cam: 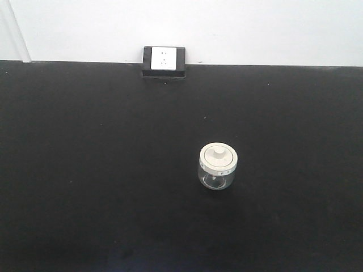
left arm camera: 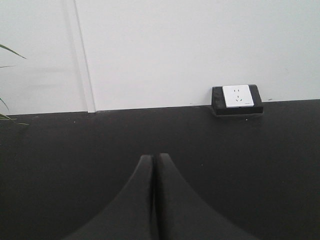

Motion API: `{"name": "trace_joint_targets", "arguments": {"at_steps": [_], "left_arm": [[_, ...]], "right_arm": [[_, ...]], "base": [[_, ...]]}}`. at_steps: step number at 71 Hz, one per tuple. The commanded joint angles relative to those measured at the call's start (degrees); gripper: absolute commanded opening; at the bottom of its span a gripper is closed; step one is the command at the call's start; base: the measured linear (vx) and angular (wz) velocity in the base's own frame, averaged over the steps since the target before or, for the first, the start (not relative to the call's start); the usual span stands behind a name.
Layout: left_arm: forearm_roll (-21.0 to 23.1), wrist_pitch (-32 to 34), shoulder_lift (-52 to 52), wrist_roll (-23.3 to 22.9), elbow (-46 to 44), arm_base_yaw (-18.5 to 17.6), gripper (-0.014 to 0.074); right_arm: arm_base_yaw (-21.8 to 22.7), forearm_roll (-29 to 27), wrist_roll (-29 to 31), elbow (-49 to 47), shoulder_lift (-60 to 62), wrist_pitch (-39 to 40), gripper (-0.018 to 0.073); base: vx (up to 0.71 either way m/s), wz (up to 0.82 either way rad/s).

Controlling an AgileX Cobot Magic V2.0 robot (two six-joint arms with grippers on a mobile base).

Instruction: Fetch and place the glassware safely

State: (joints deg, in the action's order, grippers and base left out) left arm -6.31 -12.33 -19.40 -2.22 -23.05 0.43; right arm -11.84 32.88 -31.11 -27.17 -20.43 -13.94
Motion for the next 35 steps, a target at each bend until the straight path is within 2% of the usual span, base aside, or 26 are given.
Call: {"name": "trace_joint_targets", "arguments": {"at_steps": [1,35], "left_arm": [[0.4,3.8,-1.0,-0.4,-1.6,-0.2,-0.0007],[0.4,3.8,-1.0,-0.4,-1.6,-0.2,-0.0007]], "right_arm": [[0.3,0.6,0.2,-1.4,-0.5,3.2,-0.0004],[0.3,0.6,0.2,-1.4,-0.5,3.1,-0.0004]], "base": [[0.00,0.00],[0.00,0.00]]}}
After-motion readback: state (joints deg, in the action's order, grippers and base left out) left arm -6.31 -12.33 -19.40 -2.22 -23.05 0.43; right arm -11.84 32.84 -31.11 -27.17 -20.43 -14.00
